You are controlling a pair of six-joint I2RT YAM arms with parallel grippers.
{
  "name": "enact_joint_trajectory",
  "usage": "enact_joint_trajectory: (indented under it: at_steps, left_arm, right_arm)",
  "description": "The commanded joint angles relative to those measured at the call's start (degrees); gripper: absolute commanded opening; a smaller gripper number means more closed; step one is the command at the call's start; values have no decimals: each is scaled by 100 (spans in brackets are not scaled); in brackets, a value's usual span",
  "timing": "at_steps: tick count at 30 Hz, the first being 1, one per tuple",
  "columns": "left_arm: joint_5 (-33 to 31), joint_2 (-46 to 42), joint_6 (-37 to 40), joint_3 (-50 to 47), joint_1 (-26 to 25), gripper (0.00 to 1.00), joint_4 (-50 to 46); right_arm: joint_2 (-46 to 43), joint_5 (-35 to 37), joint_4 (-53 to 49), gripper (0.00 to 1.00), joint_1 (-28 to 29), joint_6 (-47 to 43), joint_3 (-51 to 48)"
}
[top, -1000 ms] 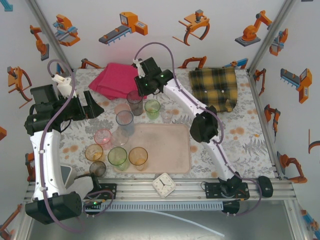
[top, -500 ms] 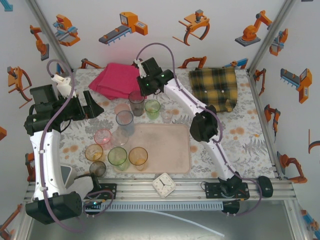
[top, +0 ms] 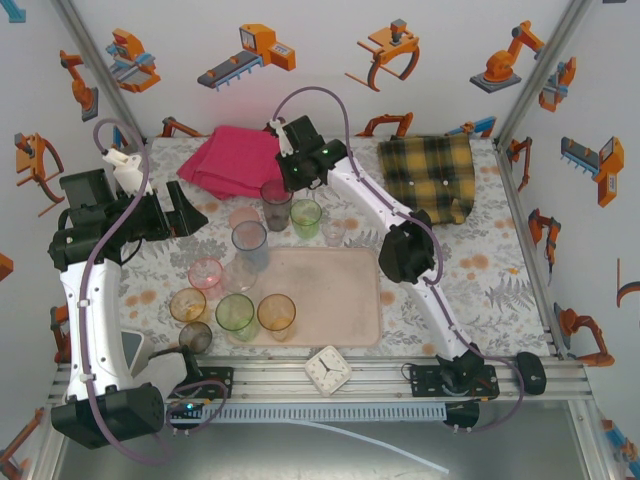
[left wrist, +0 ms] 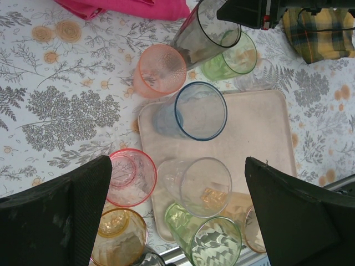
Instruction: Place the glasses into the tray
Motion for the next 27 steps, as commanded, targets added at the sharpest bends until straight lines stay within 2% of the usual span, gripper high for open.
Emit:
enact_joint_trajectory:
  at_steps: [1,10,27]
  left_arm:
    - [139,-19,-66,-32,45,97,80]
    - [152,-33,-65,-31,46,97,88]
    - [163,-18,-78,29,55,97,105]
  right_arm:
    - [56,-4,6,14,-46,76,281]
    - [-46,21,185,8,-81,149,408]
    - [-781,425,288,7,-310,144,381]
